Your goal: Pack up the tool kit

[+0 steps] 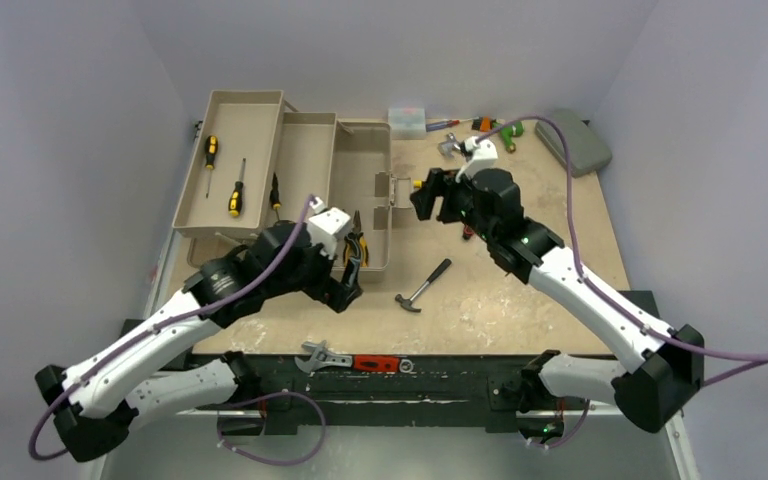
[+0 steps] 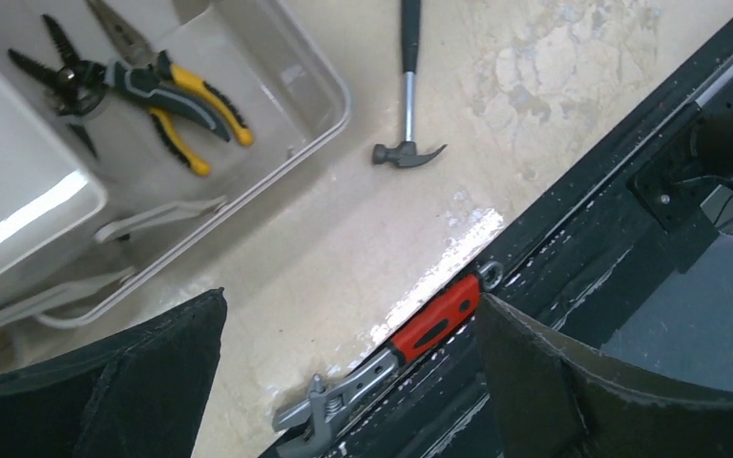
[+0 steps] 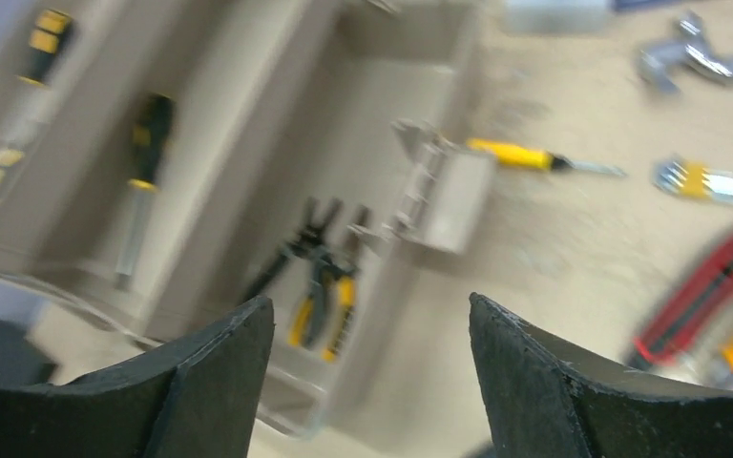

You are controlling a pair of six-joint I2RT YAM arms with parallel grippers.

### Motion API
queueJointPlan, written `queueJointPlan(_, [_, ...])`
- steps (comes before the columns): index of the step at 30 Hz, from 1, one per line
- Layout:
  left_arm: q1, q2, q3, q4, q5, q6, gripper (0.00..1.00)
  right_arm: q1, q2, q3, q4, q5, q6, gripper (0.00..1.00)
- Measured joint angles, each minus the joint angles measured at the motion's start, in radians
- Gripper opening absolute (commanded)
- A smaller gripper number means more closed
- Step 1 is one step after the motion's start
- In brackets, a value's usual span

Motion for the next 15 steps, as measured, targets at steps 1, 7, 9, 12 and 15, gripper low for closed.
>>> queueJointPlan(1, [-0.040, 0.034, 0.020, 0.005, -0.020, -0.007, 0.97, -0.004, -0.029, -0.044, -0.011, 0.025, -0.002, 0.76])
queueJointPlan(7, [-0.210, 0.270, 0.121, 0.070, -0.112, -0.019, 0.95, -0.020, -0.237, -0.322, -0.066, 0.223, 0.035, 0.84])
queueJointPlan(9, [-0.249, 0.357, 0.156, 0.090, -0.129, -0.005, 0.94, -0.024, -0.297, -0.386, -0.082, 0.299, 0.065, 0.86])
queueJointPlan(12, [-0.287, 0.488, 0.211, 0.122, -0.145, 0.015, 0.91, -0.035, -0.385, -0.481, -0.109, 0.418, 0.120, 0.91])
queueJointPlan(15, [-0.306, 0.616, 0.276, 0.138, -0.151, 0.032, 0.88, -0.043, -0.459, -0.562, -0.131, 0.522, 0.178, 0.92])
